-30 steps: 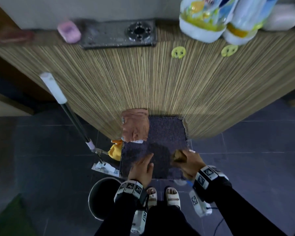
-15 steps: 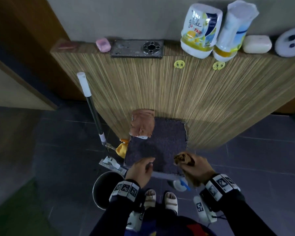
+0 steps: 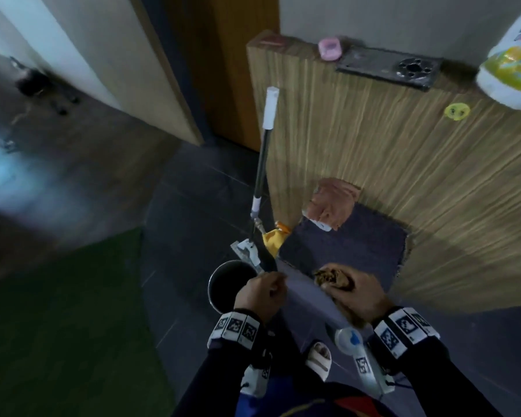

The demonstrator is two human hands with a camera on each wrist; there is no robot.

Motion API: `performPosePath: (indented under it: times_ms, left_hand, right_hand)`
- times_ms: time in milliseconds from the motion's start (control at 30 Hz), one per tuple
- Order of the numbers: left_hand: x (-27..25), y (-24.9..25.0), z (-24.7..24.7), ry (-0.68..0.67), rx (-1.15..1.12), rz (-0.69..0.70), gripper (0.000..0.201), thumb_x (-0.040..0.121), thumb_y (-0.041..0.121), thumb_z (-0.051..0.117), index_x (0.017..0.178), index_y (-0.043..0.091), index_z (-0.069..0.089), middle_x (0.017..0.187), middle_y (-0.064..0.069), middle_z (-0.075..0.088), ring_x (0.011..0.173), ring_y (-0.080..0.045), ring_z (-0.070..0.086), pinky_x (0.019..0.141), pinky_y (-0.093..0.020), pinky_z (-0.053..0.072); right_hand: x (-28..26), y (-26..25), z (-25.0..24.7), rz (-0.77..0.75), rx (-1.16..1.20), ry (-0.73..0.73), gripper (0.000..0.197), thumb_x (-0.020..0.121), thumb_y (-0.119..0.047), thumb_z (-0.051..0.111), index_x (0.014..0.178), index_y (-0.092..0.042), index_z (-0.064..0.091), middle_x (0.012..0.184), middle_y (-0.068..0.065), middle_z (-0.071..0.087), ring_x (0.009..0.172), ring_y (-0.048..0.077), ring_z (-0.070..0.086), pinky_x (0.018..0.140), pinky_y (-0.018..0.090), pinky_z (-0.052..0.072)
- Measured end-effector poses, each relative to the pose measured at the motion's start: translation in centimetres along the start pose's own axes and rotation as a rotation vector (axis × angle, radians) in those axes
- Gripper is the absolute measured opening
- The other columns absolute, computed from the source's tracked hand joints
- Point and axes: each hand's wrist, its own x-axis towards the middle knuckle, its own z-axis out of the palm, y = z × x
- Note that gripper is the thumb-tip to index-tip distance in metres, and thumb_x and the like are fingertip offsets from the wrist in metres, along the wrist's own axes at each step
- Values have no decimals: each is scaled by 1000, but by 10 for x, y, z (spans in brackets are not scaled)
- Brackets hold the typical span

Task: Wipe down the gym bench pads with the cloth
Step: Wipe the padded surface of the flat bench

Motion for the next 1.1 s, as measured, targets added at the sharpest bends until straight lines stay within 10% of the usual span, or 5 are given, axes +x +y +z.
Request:
performPosePath:
  times_ms: [400,1100]
  left_hand:
    - [-143,-104,-32,341,-175,-389,28,86,35,57,113,31,66,113,6,66,103,-15,62,86,-31,49]
    - [-436,-207,15,894,-541,-1072,30,89,28,58,119,25,60,112,7,65,95,-8,63,87,-30,52]
  right_hand:
    - [1,-96,115,-382,-101,-349,36,72,-24,80,95,-46,63,81,-29,62,79,-25,54,69,-6,36]
    - [-118,-233,395,-820,-353,-1234,33,74,-18,79,90,-41,62,82,-22,68,80,-15,61,71,1,42]
